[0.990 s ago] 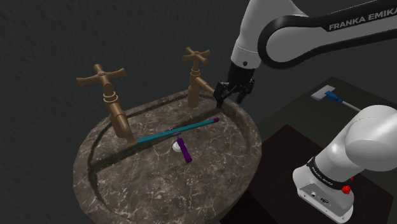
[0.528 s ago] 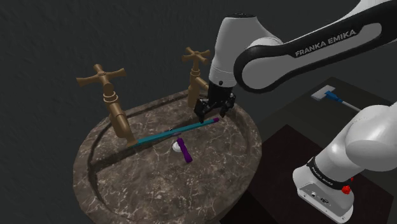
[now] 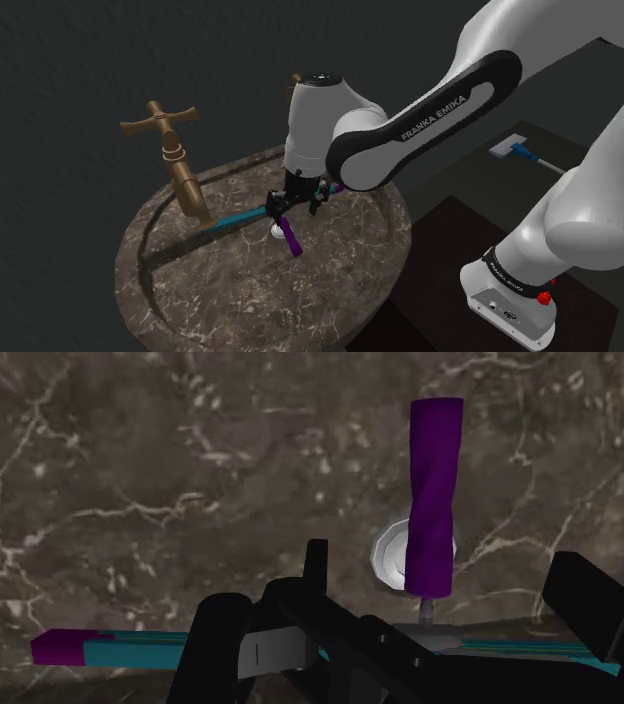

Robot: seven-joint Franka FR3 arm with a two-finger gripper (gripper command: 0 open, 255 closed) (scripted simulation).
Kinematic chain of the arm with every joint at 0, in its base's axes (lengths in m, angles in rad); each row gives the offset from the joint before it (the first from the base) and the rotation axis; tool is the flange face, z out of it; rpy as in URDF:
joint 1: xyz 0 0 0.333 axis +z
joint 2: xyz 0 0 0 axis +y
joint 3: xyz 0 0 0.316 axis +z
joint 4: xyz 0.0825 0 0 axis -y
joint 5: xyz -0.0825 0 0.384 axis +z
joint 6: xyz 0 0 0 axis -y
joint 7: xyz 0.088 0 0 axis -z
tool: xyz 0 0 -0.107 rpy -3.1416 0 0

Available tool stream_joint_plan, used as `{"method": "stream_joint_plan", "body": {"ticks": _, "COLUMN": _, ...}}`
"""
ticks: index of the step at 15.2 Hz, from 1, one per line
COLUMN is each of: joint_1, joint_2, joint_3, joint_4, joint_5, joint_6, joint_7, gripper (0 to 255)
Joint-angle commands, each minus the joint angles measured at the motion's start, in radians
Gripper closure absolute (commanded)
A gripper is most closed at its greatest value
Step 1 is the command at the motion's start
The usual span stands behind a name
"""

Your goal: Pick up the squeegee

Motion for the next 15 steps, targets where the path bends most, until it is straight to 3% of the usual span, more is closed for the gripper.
{"method": "stream_joint_plan", "body": {"ticks": 1, "joint_1": 0.026, "joint_2": 0.064, "joint_3": -0.005, "joint_4": 0.04, "joint_5": -0.056, "joint_6": 0.015, "joint_7": 0.059, "gripper": 0}}
{"method": "stream_joint_plan", "body": {"ticks": 10, "joint_1": 0.056, "joint_2": 0.151, "joint_3": -0.043, "joint_4": 0.025, "joint_5": -0.133, "joint_6": 0.104, "joint_7": 0.108, "gripper": 0}}
{"method": "stream_joint_plan", "body": {"ticks": 11, "joint_1": 0.055, "joint_2": 0.152, "joint_3": -0.043, "joint_4": 0.025, "joint_5": -0.134, "joint_6": 0.104, "joint_7": 0.107, "gripper": 255}}
{"method": "stream_joint_plan", "body": {"ticks": 15, "joint_1": 0.056, "joint_2": 0.152, "joint_3": -0.043, "joint_4": 0.025, "joint_5": -0.134, "joint_6": 0.104, "joint_7": 0.108, "gripper": 255}}
